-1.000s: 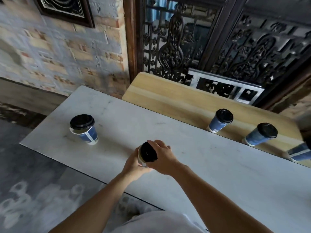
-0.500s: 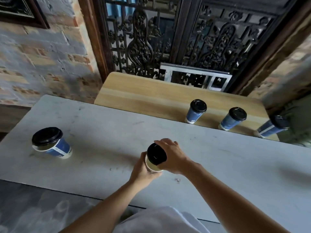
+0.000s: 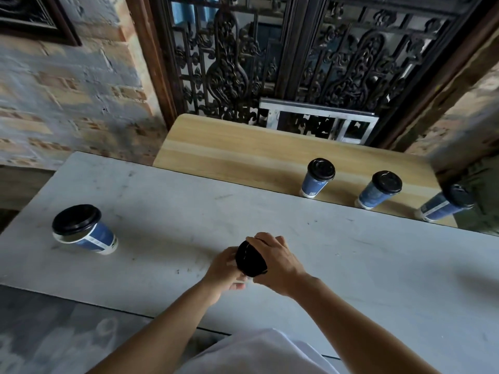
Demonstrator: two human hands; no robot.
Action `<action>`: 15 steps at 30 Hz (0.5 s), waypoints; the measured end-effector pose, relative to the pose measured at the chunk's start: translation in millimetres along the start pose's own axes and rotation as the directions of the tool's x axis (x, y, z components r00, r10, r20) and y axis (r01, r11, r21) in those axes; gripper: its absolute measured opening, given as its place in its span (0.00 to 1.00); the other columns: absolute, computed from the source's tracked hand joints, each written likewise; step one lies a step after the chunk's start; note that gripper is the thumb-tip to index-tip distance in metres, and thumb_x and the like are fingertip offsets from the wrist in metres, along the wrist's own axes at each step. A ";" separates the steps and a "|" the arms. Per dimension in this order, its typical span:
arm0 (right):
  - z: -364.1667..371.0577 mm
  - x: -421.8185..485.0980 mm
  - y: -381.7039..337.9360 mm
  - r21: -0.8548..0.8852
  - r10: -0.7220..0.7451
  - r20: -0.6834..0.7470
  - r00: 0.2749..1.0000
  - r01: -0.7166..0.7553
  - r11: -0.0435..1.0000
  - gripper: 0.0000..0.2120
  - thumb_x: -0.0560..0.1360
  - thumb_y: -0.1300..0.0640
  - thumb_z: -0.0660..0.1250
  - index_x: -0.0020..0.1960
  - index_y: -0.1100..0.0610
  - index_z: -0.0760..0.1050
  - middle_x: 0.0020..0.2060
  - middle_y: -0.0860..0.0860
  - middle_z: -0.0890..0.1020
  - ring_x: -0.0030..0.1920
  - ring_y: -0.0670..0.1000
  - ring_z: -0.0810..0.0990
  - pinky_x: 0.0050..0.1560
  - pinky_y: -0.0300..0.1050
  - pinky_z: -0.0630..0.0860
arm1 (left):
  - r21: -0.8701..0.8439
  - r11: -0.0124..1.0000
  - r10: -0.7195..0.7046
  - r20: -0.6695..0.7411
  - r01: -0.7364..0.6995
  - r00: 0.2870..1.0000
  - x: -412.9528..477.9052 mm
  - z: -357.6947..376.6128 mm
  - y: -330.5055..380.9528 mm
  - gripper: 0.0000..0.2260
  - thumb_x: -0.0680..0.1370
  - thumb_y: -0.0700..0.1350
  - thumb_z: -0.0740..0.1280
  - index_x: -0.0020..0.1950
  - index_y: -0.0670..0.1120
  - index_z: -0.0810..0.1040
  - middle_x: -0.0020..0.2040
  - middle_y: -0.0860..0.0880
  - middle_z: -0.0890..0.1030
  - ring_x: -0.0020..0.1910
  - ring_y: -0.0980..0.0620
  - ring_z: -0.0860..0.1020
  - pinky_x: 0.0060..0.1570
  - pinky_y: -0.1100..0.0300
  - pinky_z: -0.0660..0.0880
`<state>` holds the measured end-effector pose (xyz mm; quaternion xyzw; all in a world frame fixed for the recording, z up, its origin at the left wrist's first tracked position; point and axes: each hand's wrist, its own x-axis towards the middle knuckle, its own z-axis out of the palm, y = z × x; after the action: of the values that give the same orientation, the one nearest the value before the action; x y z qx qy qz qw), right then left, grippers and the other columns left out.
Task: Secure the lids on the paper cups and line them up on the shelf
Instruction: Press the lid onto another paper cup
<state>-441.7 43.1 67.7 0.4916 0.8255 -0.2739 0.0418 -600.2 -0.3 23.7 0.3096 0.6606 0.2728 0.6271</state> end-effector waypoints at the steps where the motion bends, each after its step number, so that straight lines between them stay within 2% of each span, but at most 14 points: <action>1: 4.6 -2.2 0.4 -0.021 -0.023 -0.019 1.000 0.022 1.000 0.40 0.71 0.57 0.73 0.78 0.45 0.60 0.73 0.44 0.63 0.68 0.55 0.63 0.54 0.54 0.79 | -0.127 0.990 -0.058 0.034 0.062 0.998 -3.0 -2.5 5.0 0.15 0.72 0.42 0.70 0.58 0.47 0.80 0.47 0.45 0.86 0.43 0.47 0.84 0.56 0.46 0.81; 3: 15.1 -4.1 1.2 -0.043 -0.066 -0.063 0.996 0.063 0.997 0.40 0.72 0.59 0.73 0.79 0.46 0.59 0.74 0.44 0.61 0.69 0.56 0.62 0.55 0.54 0.79 | -0.289 0.949 -0.113 0.071 0.129 0.991 -7.4 -5.3 11.0 0.13 0.73 0.46 0.70 0.56 0.44 0.83 0.47 0.42 0.87 0.47 0.44 0.85 0.60 0.46 0.79; 5: 19.8 -3.0 2.7 -0.003 -0.072 -0.067 0.995 0.072 0.997 0.43 0.71 0.59 0.75 0.79 0.47 0.58 0.75 0.45 0.60 0.70 0.56 0.62 0.60 0.53 0.78 | -0.417 0.894 -0.157 0.052 0.165 0.986 -9.4 -3.1 12.7 0.12 0.79 0.48 0.66 0.57 0.44 0.82 0.52 0.41 0.86 0.52 0.40 0.84 0.62 0.44 0.78; 7: 19.6 -0.9 6.6 0.070 -0.064 -0.015 0.998 0.065 0.995 0.47 0.69 0.54 0.78 0.81 0.47 0.55 0.78 0.46 0.57 0.72 0.55 0.60 0.68 0.51 0.72 | -0.472 0.870 -0.160 0.010 0.146 0.987 -10.3 2.1 11.2 0.13 0.82 0.51 0.63 0.58 0.45 0.81 0.55 0.42 0.85 0.54 0.39 0.83 0.61 0.43 0.78; 9: 15.8 -0.8 9.0 0.268 -0.023 0.012 1.000 0.019 0.963 0.48 0.68 0.48 0.79 0.81 0.47 0.56 0.79 0.45 0.57 0.75 0.51 0.60 0.73 0.46 0.65 | -0.434 0.898 -0.079 0.003 0.072 0.997 -9.3 7.8 6.1 0.15 0.84 0.53 0.60 0.59 0.46 0.81 0.56 0.43 0.85 0.55 0.41 0.84 0.58 0.45 0.80; 10: 16.6 -0.7 11.4 0.427 0.031 -0.006 1.000 -0.025 0.904 0.45 0.70 0.46 0.77 0.80 0.47 0.58 0.77 0.44 0.61 0.74 0.48 0.61 0.73 0.43 0.63 | -0.411 0.911 -0.041 -0.008 0.034 0.999 -8.8 10.5 3.0 0.16 0.84 0.54 0.59 0.60 0.46 0.80 0.56 0.43 0.85 0.54 0.42 0.84 0.55 0.47 0.81; 12: 21.8 -0.2 14.6 0.752 0.235 -0.020 0.972 -0.140 0.644 0.27 0.78 0.47 0.70 0.75 0.46 0.68 0.71 0.43 0.71 0.71 0.45 0.68 0.72 0.42 0.64 | -0.382 0.924 -0.027 -0.066 -0.001 0.997 -8.1 14.5 -1.7 0.17 0.84 0.54 0.57 0.62 0.45 0.79 0.58 0.40 0.83 0.51 0.41 0.84 0.51 0.51 0.82; 13: 26.3 1.0 16.6 0.852 0.357 -0.002 0.934 -0.185 0.489 0.16 0.80 0.48 0.66 0.67 0.43 0.76 0.66 0.44 0.77 0.69 0.48 0.73 0.72 0.47 0.68 | -0.367 0.930 -0.023 -0.099 -0.015 0.995 -7.3 16.3 -3.9 0.17 0.84 0.53 0.58 0.62 0.44 0.79 0.58 0.39 0.82 0.49 0.40 0.84 0.50 0.52 0.82; 14: 30.4 2.5 18.9 0.905 0.456 0.016 0.890 -0.206 0.372 0.10 0.81 0.49 0.64 0.57 0.42 0.82 0.59 0.46 0.83 0.63 0.50 0.79 0.70 0.54 0.73 | -0.348 0.937 -0.014 -0.122 -0.029 0.992 -6.2 18.3 -5.9 0.16 0.85 0.52 0.58 0.62 0.44 0.78 0.58 0.39 0.82 0.49 0.40 0.84 0.49 0.52 0.83; 15: 32.1 2.5 19.5 0.931 0.514 0.043 0.857 -0.220 0.290 0.11 0.80 0.50 0.63 0.49 0.43 0.85 0.51 0.47 0.86 0.57 0.52 0.82 0.65 0.59 0.77 | -0.326 0.944 0.003 -0.141 -0.049 0.990 -5.6 20.4 -7.2 0.15 0.85 0.51 0.58 0.62 0.44 0.78 0.58 0.40 0.81 0.50 0.40 0.84 0.48 0.52 0.84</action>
<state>-433.1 36.3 31.7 0.6403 0.3949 -0.5946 -0.2837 -580.2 -9.9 20.7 0.1898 0.6436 0.4082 0.6190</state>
